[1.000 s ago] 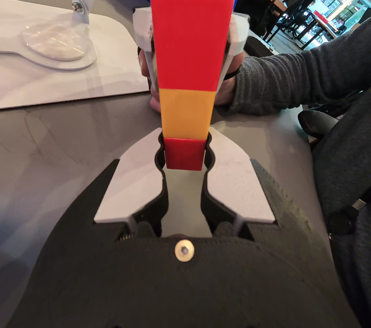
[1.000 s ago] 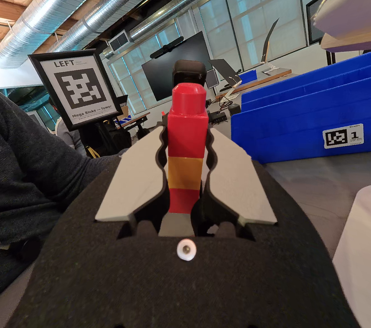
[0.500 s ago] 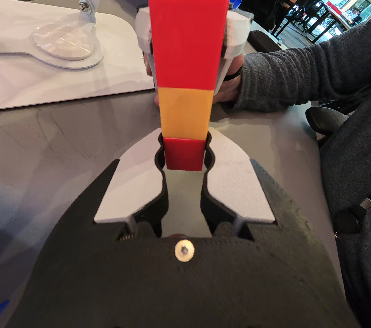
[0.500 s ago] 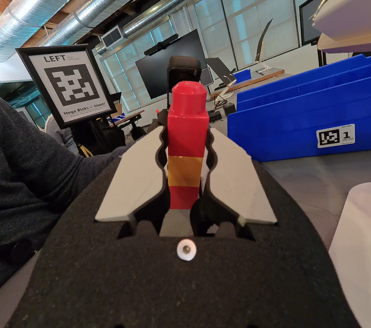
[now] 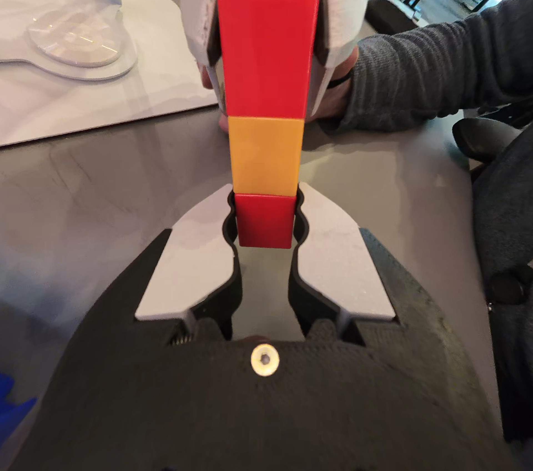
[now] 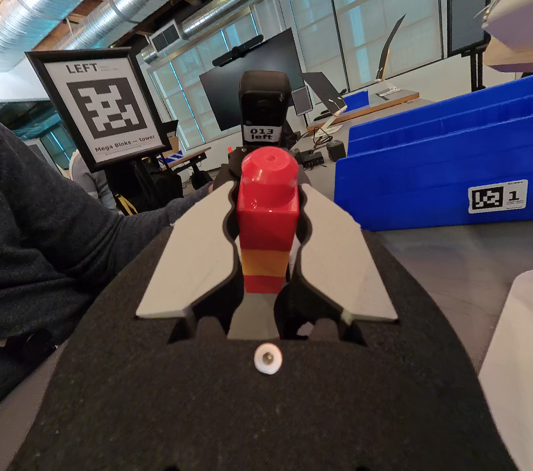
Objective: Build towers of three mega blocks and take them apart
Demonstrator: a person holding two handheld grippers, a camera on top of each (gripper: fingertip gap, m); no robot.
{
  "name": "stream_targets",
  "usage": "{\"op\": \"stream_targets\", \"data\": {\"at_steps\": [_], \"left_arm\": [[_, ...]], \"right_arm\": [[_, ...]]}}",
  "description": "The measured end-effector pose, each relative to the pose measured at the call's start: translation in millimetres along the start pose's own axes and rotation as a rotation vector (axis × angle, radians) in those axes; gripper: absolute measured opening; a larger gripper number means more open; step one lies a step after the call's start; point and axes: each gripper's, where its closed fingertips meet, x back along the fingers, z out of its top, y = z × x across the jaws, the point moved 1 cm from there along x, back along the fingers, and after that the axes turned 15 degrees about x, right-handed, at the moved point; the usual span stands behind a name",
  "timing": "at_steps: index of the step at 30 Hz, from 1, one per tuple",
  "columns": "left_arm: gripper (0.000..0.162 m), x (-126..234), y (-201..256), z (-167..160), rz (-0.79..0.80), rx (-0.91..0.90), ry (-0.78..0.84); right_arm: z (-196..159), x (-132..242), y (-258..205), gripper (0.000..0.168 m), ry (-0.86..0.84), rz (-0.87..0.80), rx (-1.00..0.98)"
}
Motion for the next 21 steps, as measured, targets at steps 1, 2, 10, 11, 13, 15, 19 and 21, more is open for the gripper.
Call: {"op": "stream_targets", "data": {"at_steps": [1, 2, 10, 11, 13, 15, 19, 21], "left_arm": [[0.035, 1, -1, -1, 0.012, -0.003, -0.009], [0.035, 2, -2, -2, 0.022, -0.006, -0.015], [0.035, 0, 0, -2, 0.026, -0.022, -0.024], [0.035, 1, 3, 1, 0.003, -0.020, -0.005], [0.046, 6, 13, 13, -0.052, -0.016, 0.064], [0.053, 14, 21, 19, -0.084, -0.046, 0.106], [0.052, 32, 26, 33, -0.118, -0.052, 0.213], [0.046, 38, 25, 36, -0.124, -0.045, 0.246]], "right_arm": [[-2, -1, 0, 0.036, -0.016, -0.001, 0.006], [-3, -2, 0, 0.036, -0.028, -0.003, 0.009], [-1, -3, -3, 0.036, -0.030, -0.006, 0.031], [2, -3, -4, 0.036, -0.022, -0.008, 0.034], [7, -2, -6, 0.035, -0.018, -0.008, 0.036], [16, 0, -9, 0.036, -0.019, -0.018, 0.054], [40, 19, -17, 0.036, -0.064, -0.089, 0.122], [58, 38, -25, 0.036, -0.058, -0.132, 0.108]]}}
